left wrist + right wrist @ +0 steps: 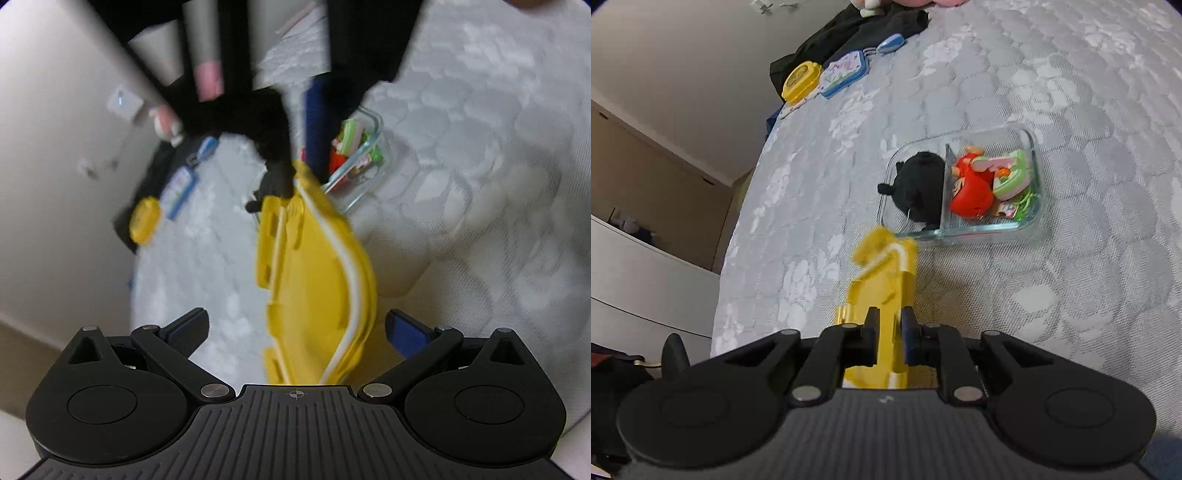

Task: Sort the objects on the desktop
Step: 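Lift the yellow lid upright with the right gripper, then grasp the yellow lid with the left gripper while the right gripper releases it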

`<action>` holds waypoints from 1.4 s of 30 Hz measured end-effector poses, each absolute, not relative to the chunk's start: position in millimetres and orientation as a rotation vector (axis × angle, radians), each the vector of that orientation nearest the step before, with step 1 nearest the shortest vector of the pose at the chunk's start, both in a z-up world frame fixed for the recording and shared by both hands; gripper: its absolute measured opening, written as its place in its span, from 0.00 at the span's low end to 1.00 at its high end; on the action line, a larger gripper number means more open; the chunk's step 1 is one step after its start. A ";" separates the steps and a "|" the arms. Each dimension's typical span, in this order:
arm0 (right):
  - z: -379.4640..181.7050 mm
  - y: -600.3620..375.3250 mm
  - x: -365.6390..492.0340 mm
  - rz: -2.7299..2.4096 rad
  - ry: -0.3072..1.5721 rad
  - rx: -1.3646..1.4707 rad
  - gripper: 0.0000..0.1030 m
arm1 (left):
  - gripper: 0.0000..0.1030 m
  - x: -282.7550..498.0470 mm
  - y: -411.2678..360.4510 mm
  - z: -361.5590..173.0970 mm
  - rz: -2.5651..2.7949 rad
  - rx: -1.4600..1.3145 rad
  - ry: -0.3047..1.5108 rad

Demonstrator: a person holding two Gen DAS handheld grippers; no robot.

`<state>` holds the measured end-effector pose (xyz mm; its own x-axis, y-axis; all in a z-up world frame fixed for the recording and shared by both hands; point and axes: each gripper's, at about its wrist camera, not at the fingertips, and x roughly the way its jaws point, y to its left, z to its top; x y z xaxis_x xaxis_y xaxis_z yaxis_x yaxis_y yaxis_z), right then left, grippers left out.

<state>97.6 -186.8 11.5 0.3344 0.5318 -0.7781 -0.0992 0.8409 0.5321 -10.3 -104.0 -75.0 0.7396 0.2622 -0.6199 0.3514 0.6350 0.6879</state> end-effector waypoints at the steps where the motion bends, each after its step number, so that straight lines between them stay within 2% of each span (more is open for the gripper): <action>1: 10.1 -185.4 98.3 0.433 1.168 0.437 0.15 | 1.00 -10.3 -107.1 -78.7 -0.053 0.939 0.765; 6: 4.4 -181.2 99.1 0.455 1.171 0.463 0.15 | 1.00 -7.6 -106.5 -88.8 -0.068 0.962 0.782; 8: 1.9 -184.3 99.2 0.475 1.180 0.481 0.15 | 0.95 -5.6 -95.2 -84.2 -0.105 0.895 0.786; 9: 1.0 -186.3 98.9 0.483 1.180 0.487 0.15 | 0.66 -4.2 -89.7 -83.1 -0.124 0.863 0.793; 10: -0.2 -188.3 98.8 0.484 1.182 0.492 0.19 | 0.41 -1.0 -85.5 -82.1 -0.136 0.844 0.820; 11: -1.9 -189.5 99.1 0.486 1.184 0.498 0.19 | 0.34 3.0 -80.9 -82.0 -0.154 0.824 0.871; 16: -11.5 -197.7 100.1 0.472 1.180 0.568 0.25 | 0.31 4.5 -69.6 -77.7 -0.194 0.843 0.888; 20: -18.1 -220.7 95.5 0.445 1.114 0.713 0.41 | 0.31 9.8 -59.5 -62.8 -0.209 0.793 0.879; 22: -22.3 -238.6 91.2 0.416 1.054 0.818 0.46 | 0.29 15.3 -54.9 -52.1 -0.225 0.719 0.893; 28: -49.5 -274.3 70.2 0.272 0.963 0.937 0.48 | 0.25 43.0 -35.3 -10.6 -0.281 0.430 0.913; 34: -76.8 -283.7 62.5 0.236 0.992 0.987 0.48 | 0.18 64.1 -9.0 33.4 -0.324 0.136 0.869; 40: -85.2 -273.8 59.3 0.256 1.030 0.928 0.48 | 0.21 90.6 48.7 34.7 -0.176 -0.021 0.854; 42: -82.8 -267.4 58.4 0.273 1.041 0.896 0.53 | 0.23 95.7 68.2 29.4 -0.111 -0.044 0.852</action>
